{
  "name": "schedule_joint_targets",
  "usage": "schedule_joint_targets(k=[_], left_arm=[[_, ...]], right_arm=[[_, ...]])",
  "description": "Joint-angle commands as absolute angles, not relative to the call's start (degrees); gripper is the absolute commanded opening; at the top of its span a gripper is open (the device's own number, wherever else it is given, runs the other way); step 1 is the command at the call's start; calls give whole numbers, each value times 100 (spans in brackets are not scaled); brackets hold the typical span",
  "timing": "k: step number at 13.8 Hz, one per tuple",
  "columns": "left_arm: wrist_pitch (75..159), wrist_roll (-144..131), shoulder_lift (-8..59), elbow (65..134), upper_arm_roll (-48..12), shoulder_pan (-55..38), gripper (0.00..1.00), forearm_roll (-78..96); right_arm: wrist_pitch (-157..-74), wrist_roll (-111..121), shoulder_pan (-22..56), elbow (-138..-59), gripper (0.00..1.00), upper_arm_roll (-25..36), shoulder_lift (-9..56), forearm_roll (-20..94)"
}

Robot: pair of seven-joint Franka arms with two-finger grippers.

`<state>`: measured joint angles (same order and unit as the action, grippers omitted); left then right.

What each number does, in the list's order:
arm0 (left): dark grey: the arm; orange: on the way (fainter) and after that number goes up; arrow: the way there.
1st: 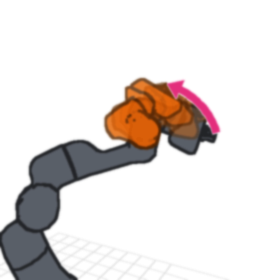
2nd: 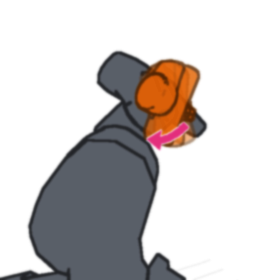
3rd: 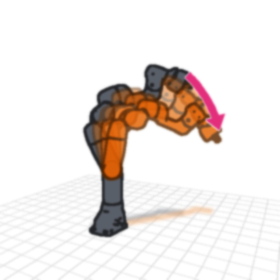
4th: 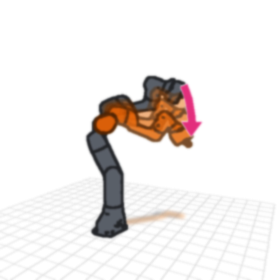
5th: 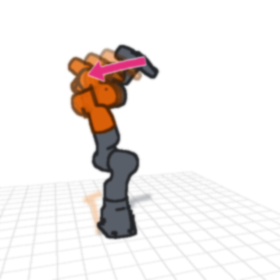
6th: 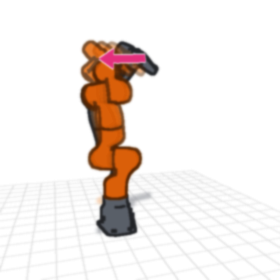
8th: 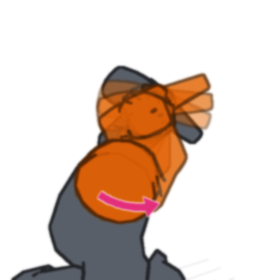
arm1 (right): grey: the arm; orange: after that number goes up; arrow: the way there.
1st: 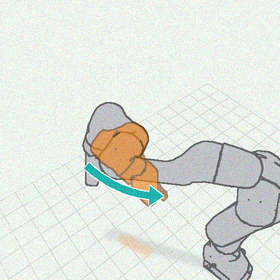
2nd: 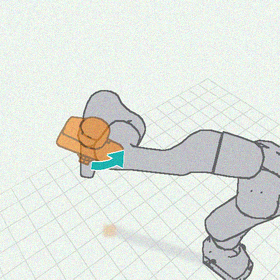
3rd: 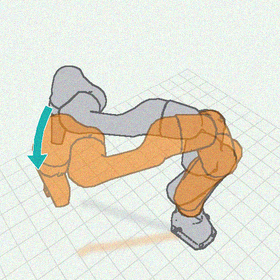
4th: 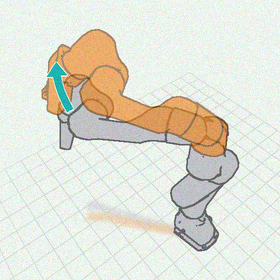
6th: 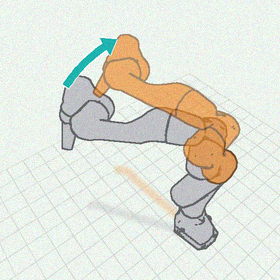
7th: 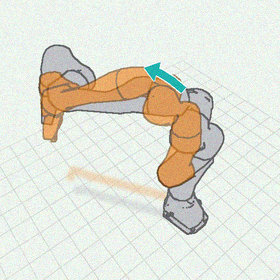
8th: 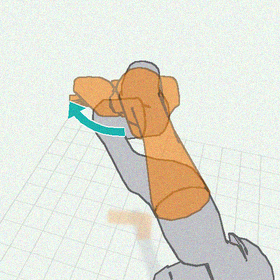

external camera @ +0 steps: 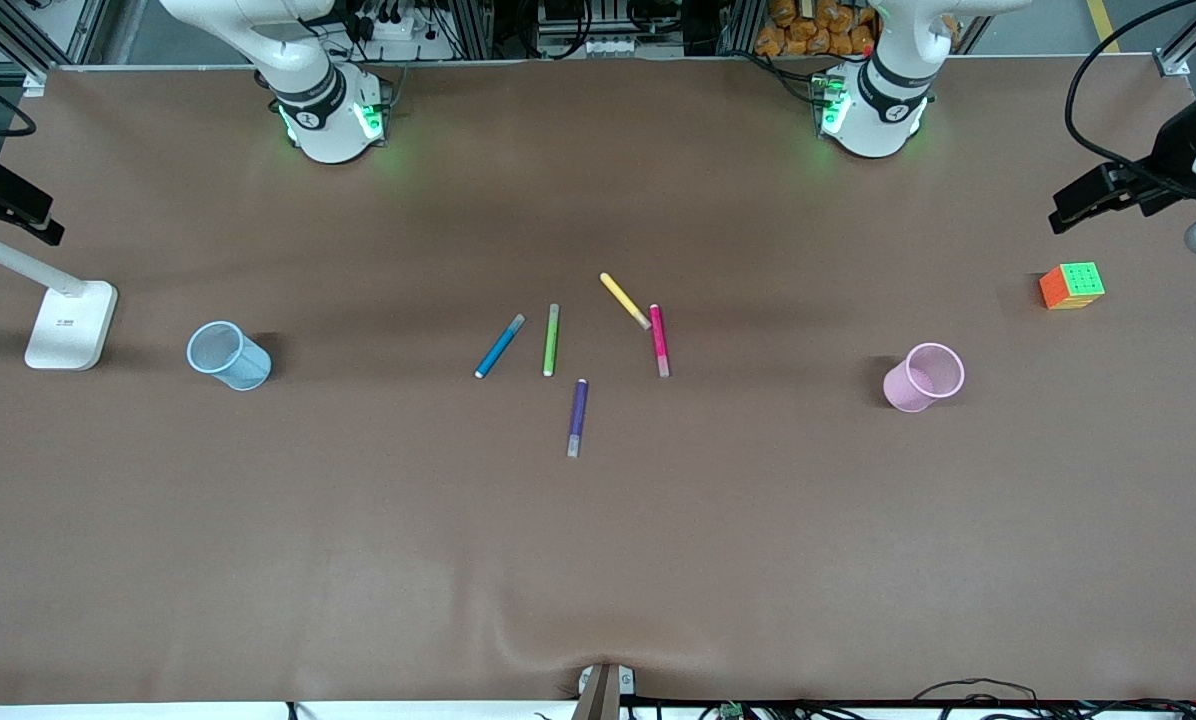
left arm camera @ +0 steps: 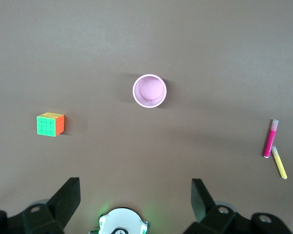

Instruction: Place pink and blue markers in matching cups

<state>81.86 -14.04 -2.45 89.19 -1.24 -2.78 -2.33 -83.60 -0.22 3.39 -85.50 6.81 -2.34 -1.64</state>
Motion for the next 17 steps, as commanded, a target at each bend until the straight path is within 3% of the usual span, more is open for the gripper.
schedule_joint_targets(k=[1, 17], left_arm=[[8042, -1336, -123, 8719, -184, -325, 100, -229], [8051, -1336, -88, 8692, -378, -299, 100, -211]], right_arm=[[-8367, -53, 237, -8578, 100, 606, -255, -185], [-8358, -44, 185, -8587, 100, 606, -246, -176]])
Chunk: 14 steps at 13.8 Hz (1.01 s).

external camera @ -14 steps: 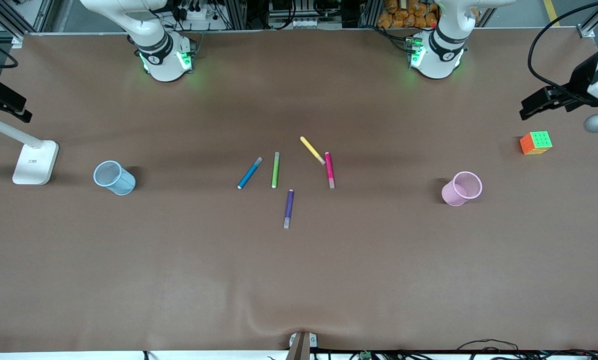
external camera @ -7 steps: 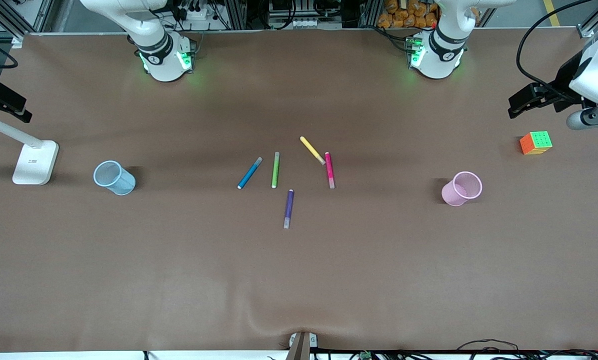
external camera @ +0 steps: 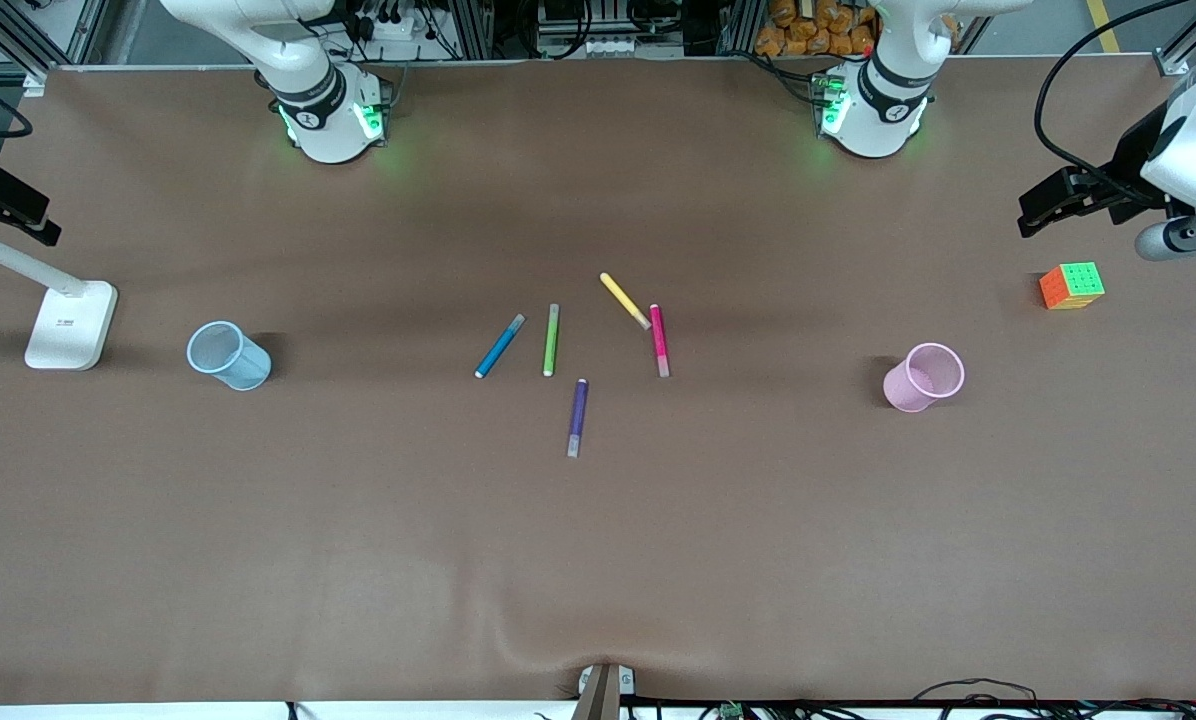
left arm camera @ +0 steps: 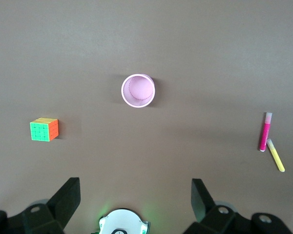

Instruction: Place pink and blue markers in matching cups

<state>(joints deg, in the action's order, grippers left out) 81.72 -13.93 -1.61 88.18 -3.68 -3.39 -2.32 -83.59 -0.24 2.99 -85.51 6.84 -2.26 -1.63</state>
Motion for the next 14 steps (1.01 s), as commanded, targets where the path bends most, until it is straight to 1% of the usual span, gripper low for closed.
schedule_joint_targets(k=[1, 14], left_arm=[[8051, -1336, -88, 8684, -369, -299, 100, -211], [8042, -1459, -88, 8701, -360, -272, 100, -185]], right_arm=[[-8358, -44, 185, -8587, 100, 606, -246, -176], [-8341, -53, 185, -8587, 100, 606, -246, -176]])
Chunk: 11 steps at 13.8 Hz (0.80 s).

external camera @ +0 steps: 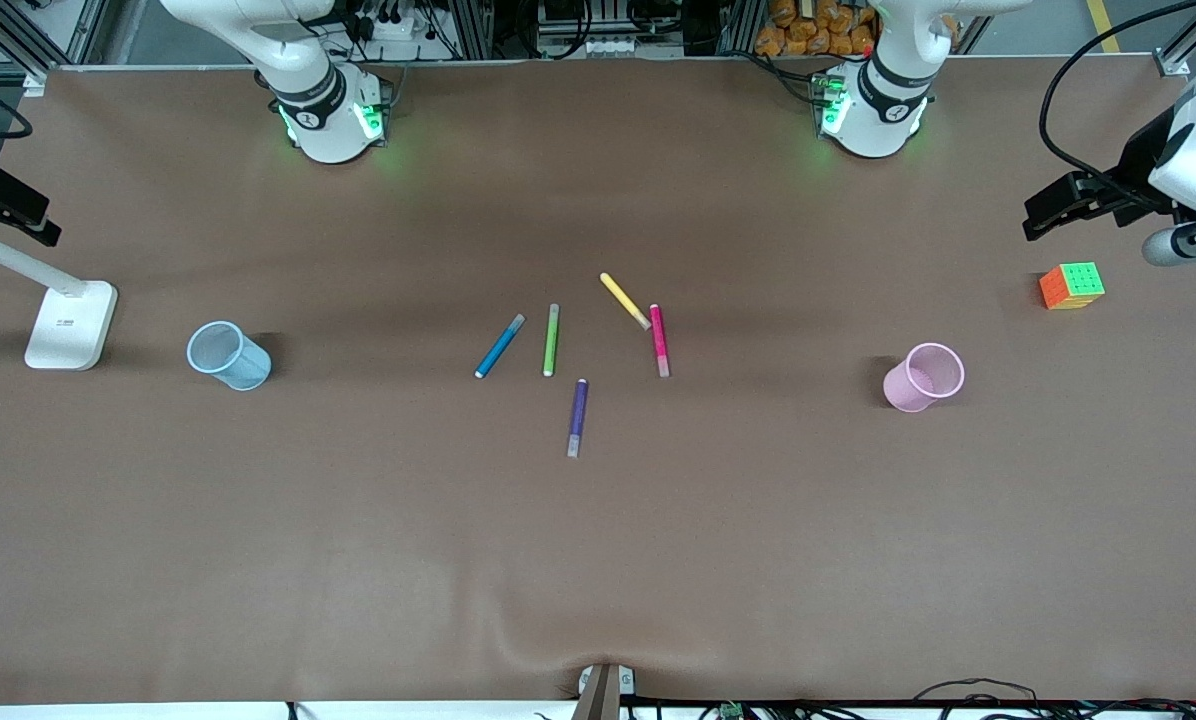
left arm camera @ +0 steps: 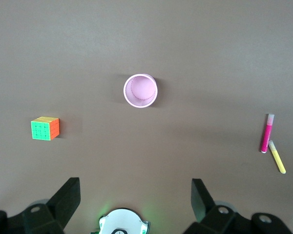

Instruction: Place pink and blue markers in matching cups

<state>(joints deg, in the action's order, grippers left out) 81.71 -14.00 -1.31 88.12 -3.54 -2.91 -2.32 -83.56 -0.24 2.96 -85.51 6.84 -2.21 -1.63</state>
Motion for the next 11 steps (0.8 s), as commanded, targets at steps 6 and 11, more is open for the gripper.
schedule_joint_targets(k=[6, 11], left_arm=[[7901, -1441, -167, 8666, -334, -255, 100, -211], [7928, -1468, 62, 8666, -360, -334, 100, -211]], right_arm=[[-8341, -53, 176, -8596, 100, 606, -246, -176], [-8341, -53, 176, -8596, 100, 606, -246, -176]])
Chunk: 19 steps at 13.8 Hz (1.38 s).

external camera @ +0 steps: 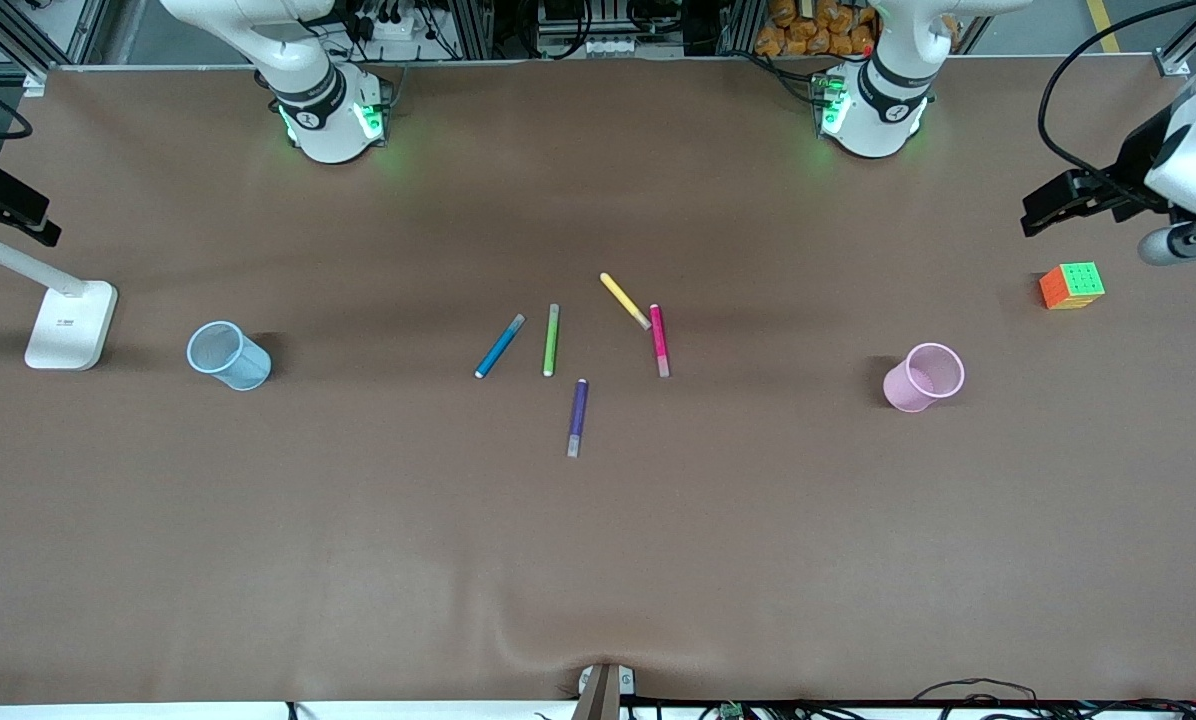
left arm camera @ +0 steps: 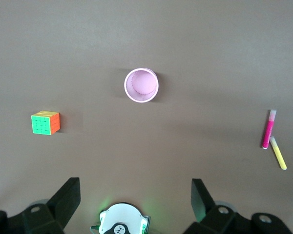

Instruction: Place pink and blue markers in matching cups

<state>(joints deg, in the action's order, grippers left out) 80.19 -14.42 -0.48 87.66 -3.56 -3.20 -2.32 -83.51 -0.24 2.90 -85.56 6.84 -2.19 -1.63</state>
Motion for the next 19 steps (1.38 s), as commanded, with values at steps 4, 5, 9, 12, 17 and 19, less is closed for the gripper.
schedule_joint_targets(k=[4, 5, 9, 12, 17, 19], left_arm=[[7919, -1433, 79, 8684, -360, -264, 100, -176], [7902, -1433, 97, 8684, -369, -255, 100, -141], [7884, -1459, 430, 8684, -413, -395, 100, -114], [7884, -1450, 702, 8657, -448, -518, 100, -123], [7884, -1529, 1107, 8657, -448, -939, 100, -123], [7884, -1896, 1300, 8657, -448, -1177, 100, -123]], right_arm=[[-8341, -53, 193, -8604, 100, 606, -246, -176], [-8341, -53, 185, -8596, 100, 606, -246, -176], [-8341, -53, 185, -8604, 100, 606, -246, -176], [-8341, -53, 185, -8604, 100, 606, -246, -176], [-8332, -53, 185, -8604, 100, 606, -246, -176], [-8332, -53, 176, -8613, 100, 606, -246, -176]])
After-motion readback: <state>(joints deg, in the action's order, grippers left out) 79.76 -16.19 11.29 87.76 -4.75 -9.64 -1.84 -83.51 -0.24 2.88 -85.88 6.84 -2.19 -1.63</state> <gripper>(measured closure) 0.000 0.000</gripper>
